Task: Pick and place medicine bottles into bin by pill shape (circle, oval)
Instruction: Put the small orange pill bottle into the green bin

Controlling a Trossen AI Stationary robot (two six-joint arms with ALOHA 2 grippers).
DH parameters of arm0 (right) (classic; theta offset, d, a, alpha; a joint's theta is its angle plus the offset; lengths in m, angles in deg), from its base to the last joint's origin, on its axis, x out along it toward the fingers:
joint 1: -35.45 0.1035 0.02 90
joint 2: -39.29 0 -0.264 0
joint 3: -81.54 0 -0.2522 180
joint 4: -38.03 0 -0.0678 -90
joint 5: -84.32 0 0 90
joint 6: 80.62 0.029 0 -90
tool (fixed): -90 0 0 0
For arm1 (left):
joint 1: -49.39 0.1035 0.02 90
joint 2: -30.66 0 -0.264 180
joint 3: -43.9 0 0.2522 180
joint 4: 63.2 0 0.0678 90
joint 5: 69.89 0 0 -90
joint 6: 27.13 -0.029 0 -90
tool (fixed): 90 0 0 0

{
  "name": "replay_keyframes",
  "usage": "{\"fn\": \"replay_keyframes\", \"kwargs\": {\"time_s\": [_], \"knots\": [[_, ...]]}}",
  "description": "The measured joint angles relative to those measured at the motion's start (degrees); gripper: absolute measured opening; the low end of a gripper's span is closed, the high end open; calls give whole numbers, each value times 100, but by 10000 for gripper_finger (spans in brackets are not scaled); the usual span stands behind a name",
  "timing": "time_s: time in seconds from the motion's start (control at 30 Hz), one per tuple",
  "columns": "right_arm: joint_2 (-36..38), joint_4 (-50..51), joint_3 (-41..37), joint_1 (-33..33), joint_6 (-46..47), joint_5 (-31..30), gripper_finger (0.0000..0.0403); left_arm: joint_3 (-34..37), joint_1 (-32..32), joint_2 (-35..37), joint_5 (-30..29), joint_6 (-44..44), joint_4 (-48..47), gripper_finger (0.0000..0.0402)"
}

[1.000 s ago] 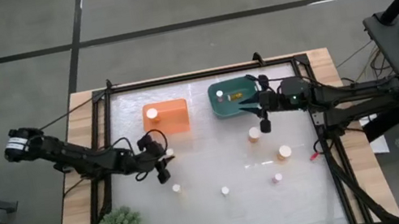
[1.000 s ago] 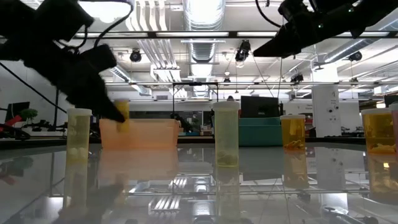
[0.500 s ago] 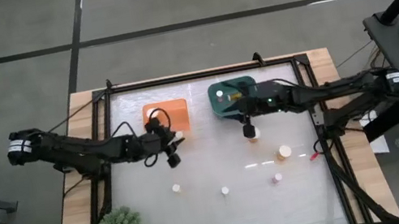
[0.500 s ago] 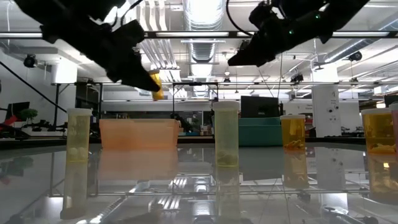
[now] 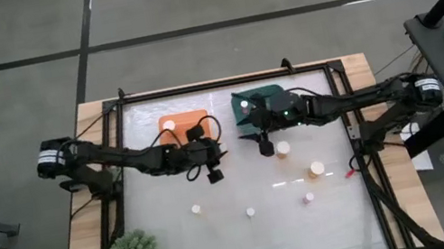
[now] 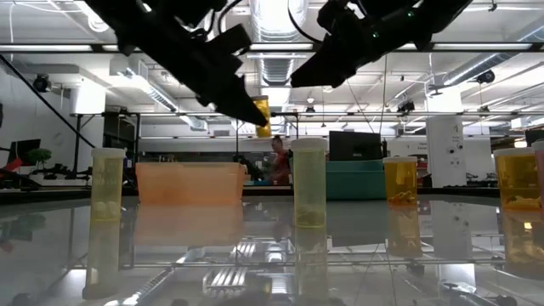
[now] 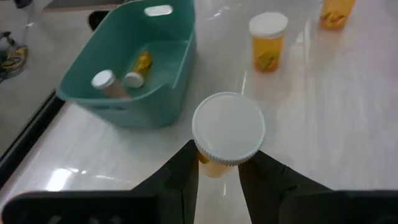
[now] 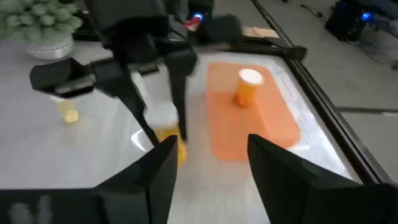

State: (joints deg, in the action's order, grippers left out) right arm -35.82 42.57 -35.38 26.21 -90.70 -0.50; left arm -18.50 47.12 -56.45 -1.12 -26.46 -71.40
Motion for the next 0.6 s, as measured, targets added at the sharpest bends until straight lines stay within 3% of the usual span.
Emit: {"fn": "replay_keyframes", "kwargs": {"time_s": [0.2,0.6], "knots": [[-407,340,361,235,-178,-16,203,-411,82,-357,349,-11,16,83],[-754,981,814,300,-191,-22,203,-560,116,-334,354,-46,2,83]]}}
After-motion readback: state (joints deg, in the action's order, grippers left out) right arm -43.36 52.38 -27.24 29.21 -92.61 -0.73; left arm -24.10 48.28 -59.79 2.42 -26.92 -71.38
